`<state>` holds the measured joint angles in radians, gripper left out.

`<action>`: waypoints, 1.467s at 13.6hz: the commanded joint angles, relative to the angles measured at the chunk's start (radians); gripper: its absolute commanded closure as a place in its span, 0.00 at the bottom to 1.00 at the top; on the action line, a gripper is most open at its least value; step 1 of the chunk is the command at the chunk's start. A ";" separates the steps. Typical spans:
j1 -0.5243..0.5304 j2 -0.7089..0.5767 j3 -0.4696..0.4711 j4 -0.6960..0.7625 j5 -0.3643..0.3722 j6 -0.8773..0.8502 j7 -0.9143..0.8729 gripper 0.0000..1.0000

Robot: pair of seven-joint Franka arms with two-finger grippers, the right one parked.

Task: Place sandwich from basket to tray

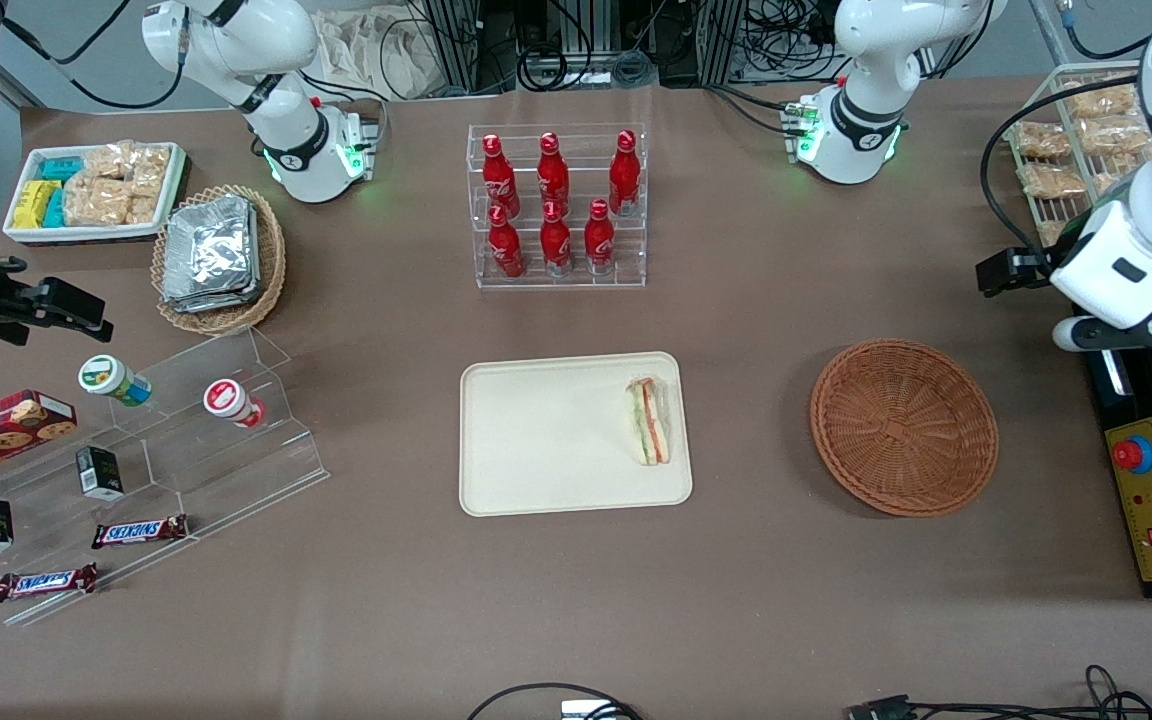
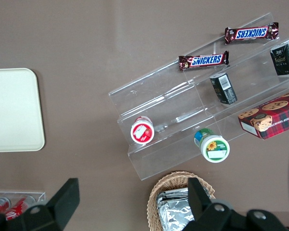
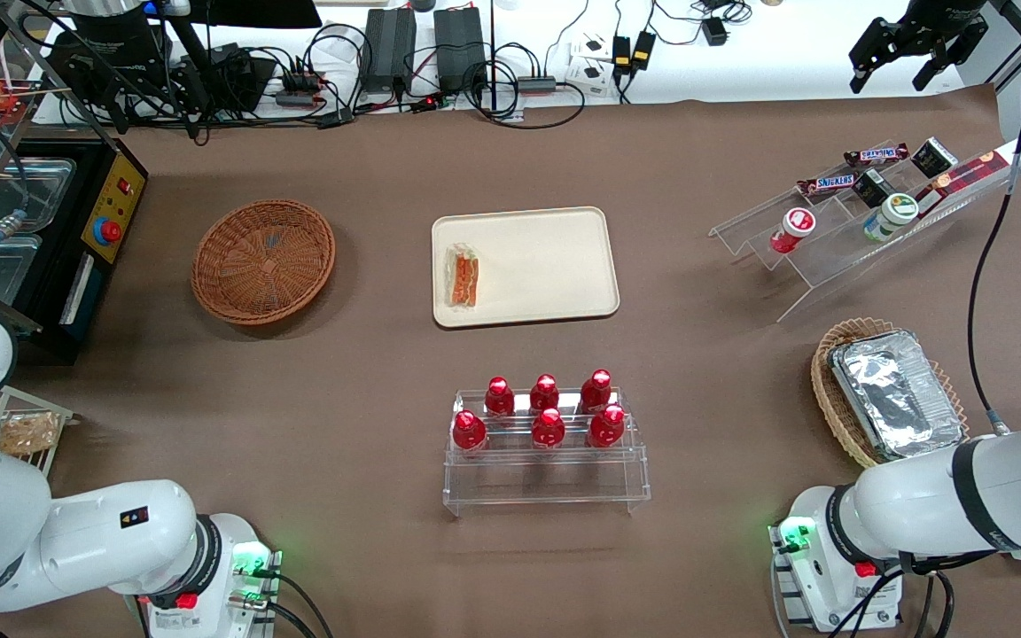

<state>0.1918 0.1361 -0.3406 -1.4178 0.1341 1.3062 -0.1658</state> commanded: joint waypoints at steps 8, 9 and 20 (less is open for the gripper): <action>-0.226 -0.188 0.275 -0.257 -0.077 0.171 0.014 0.00; -0.226 -0.184 0.275 -0.251 -0.074 0.173 0.014 0.00; -0.227 -0.147 0.268 -0.217 -0.079 0.171 0.008 0.00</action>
<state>-0.0221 -0.0135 -0.0817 -1.6466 0.0666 1.4764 -0.1620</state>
